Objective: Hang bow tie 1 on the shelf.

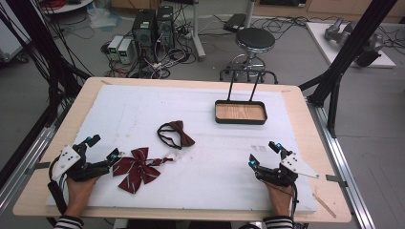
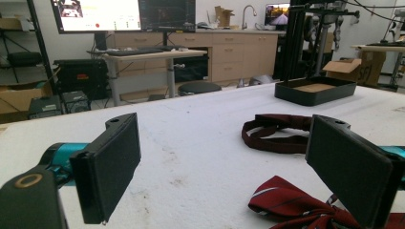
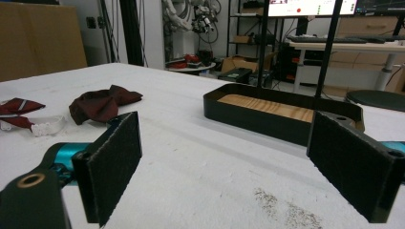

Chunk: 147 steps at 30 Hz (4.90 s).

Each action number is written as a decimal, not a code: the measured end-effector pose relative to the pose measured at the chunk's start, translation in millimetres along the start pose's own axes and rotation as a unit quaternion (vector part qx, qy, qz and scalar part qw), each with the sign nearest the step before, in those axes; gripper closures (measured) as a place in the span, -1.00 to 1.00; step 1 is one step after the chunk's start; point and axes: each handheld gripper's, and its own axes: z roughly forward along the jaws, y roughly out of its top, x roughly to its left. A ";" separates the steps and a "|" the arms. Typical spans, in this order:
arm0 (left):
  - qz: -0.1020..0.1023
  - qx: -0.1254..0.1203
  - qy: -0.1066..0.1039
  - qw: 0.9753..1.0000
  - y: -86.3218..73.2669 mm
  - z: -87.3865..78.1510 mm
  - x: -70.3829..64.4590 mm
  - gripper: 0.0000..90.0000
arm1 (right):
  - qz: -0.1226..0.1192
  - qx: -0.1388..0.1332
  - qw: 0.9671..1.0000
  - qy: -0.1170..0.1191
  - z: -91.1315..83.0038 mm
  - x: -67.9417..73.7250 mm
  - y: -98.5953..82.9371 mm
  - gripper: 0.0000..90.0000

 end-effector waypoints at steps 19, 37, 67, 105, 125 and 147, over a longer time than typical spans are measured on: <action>0.014 0.000 -0.010 1.000 9.2 1.2 -3.4 -0.73 | -0.003 0.005 1.000 -0.001 0.5 1.2 0.2 -0.76; 0.051 0.107 -0.061 0.991 46.5 8.7 -11.1 -0.73 | -0.002 0.006 1.000 0.000 0.5 1.5 0.3 -0.76; 0.115 0.352 -0.187 0.910 53.8 61.7 -52.9 -0.70 | 0.000 0.004 1.000 -0.002 0.2 1.1 0.1 -0.76; 0.126 0.504 -0.194 0.832 43.3 96.4 -64.6 0.09 | 0.000 0.001 1.000 -0.002 0.2 0.8 0.1 -0.76; 0.126 0.528 -0.184 0.820 43.6 100.7 -67.0 0.50 | 0.001 0.002 1.000 -0.001 0.1 1.0 0.1 -0.76; 0.116 0.444 -0.168 0.872 60.9 94.9 -65.7 0.53 | 0.001 0.003 1.000 -0.001 -0.1 1.4 0.0 -0.76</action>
